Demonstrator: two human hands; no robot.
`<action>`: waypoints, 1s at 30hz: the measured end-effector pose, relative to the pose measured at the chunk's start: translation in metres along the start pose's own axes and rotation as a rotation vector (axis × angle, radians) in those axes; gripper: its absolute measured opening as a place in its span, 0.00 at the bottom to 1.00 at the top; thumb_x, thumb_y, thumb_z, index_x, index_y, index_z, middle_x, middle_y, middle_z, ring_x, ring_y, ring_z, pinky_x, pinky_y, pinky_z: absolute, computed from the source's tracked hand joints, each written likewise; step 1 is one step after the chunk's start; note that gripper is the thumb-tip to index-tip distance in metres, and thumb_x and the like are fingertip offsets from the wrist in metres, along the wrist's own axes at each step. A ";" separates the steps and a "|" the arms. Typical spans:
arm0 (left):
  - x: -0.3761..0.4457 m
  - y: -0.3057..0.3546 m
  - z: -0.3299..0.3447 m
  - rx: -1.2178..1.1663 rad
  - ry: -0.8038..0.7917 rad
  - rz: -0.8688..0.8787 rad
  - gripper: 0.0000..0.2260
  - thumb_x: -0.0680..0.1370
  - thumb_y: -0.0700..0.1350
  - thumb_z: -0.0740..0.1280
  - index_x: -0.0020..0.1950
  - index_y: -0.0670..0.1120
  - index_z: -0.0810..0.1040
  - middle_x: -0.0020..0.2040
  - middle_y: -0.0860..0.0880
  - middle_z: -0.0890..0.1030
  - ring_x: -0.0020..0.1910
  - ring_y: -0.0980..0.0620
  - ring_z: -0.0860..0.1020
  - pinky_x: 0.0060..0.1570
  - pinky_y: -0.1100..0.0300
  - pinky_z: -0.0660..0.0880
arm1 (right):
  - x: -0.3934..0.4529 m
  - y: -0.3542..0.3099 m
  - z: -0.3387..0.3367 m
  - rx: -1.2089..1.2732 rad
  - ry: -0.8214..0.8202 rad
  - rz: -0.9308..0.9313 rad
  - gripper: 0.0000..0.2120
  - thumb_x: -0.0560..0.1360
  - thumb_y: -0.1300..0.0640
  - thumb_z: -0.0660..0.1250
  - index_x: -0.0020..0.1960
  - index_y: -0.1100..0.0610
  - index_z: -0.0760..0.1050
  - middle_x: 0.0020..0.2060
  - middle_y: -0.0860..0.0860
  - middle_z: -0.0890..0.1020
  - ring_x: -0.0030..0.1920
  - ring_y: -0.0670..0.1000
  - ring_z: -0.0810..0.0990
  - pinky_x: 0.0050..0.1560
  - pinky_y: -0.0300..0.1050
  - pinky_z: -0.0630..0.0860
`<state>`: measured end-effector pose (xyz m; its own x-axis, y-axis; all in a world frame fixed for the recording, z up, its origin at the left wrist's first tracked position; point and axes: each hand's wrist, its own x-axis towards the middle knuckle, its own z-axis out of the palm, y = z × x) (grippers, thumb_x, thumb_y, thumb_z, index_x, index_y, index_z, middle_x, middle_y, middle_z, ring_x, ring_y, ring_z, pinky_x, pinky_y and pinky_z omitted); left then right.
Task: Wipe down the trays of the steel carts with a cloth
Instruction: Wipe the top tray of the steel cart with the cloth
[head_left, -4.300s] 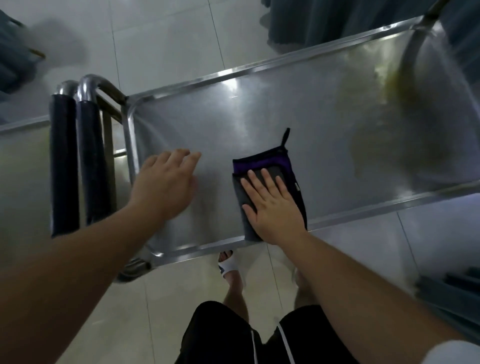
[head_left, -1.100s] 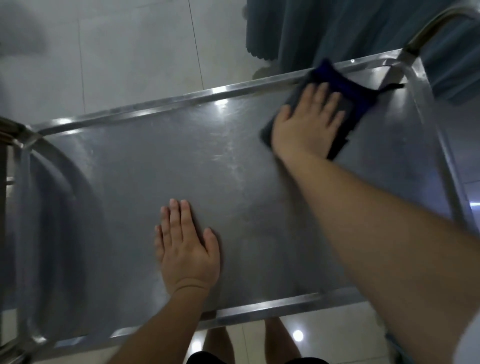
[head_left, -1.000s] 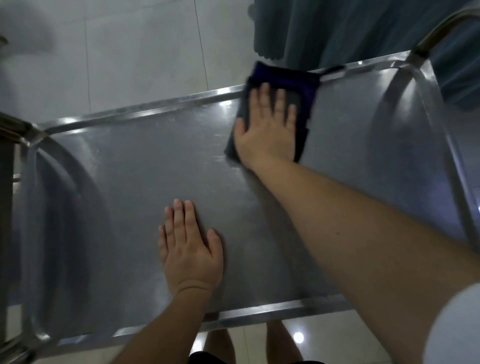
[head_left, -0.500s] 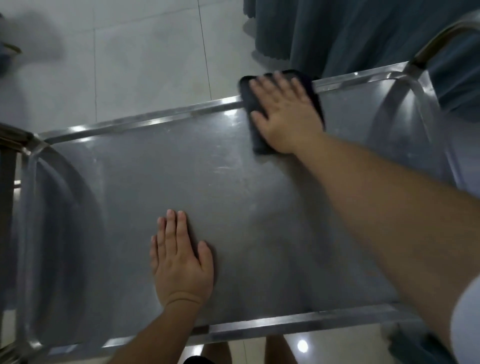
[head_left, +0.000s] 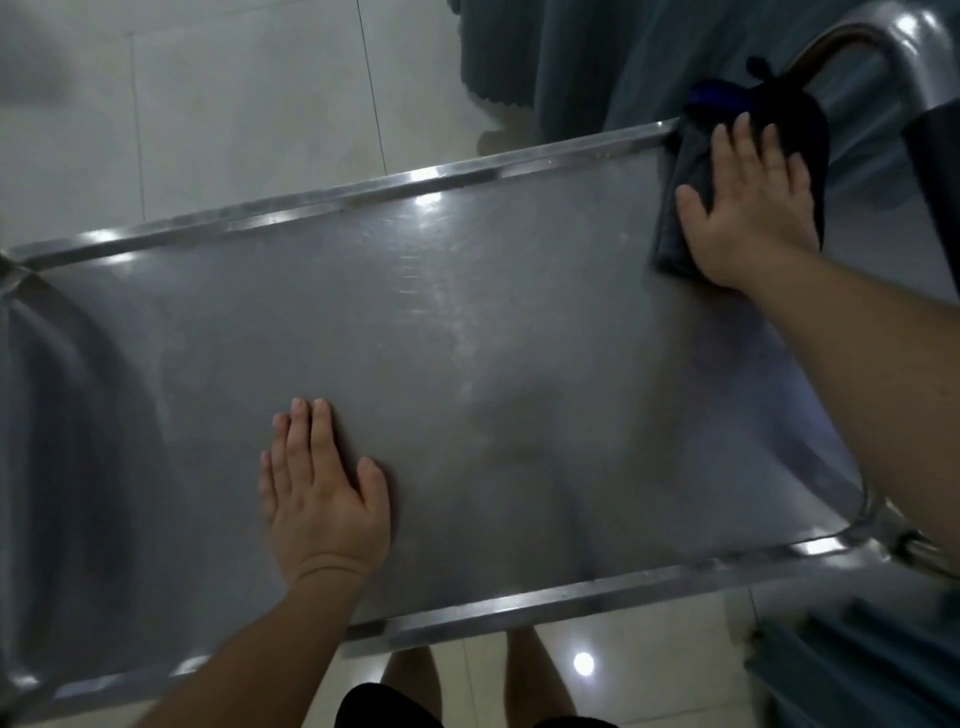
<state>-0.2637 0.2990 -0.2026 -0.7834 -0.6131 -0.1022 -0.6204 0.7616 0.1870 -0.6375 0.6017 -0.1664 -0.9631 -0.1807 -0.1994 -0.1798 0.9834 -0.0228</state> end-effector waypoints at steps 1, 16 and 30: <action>0.000 -0.001 0.001 0.000 0.001 0.004 0.34 0.81 0.56 0.54 0.86 0.47 0.55 0.86 0.46 0.56 0.85 0.47 0.51 0.83 0.46 0.46 | -0.008 0.003 0.003 0.003 0.001 0.022 0.38 0.81 0.33 0.40 0.85 0.52 0.43 0.85 0.50 0.45 0.84 0.54 0.43 0.82 0.56 0.41; 0.001 -0.004 0.005 -0.036 0.049 0.023 0.34 0.80 0.56 0.55 0.85 0.48 0.55 0.86 0.46 0.56 0.85 0.46 0.52 0.83 0.47 0.46 | -0.257 0.049 0.054 0.029 -0.075 0.307 0.37 0.82 0.34 0.37 0.85 0.52 0.36 0.85 0.53 0.43 0.84 0.57 0.42 0.82 0.62 0.46; 0.002 -0.013 0.013 0.027 0.023 0.068 0.36 0.82 0.62 0.51 0.87 0.48 0.50 0.87 0.46 0.53 0.86 0.47 0.48 0.83 0.46 0.45 | -0.180 0.004 0.049 -0.014 -0.046 -0.250 0.37 0.82 0.36 0.48 0.85 0.54 0.50 0.84 0.53 0.52 0.83 0.58 0.51 0.81 0.63 0.50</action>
<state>-0.2579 0.2909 -0.2181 -0.8228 -0.5642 -0.0677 -0.5669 0.8069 0.1659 -0.4550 0.6387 -0.1787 -0.8782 -0.4170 -0.2342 -0.4143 0.9080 -0.0631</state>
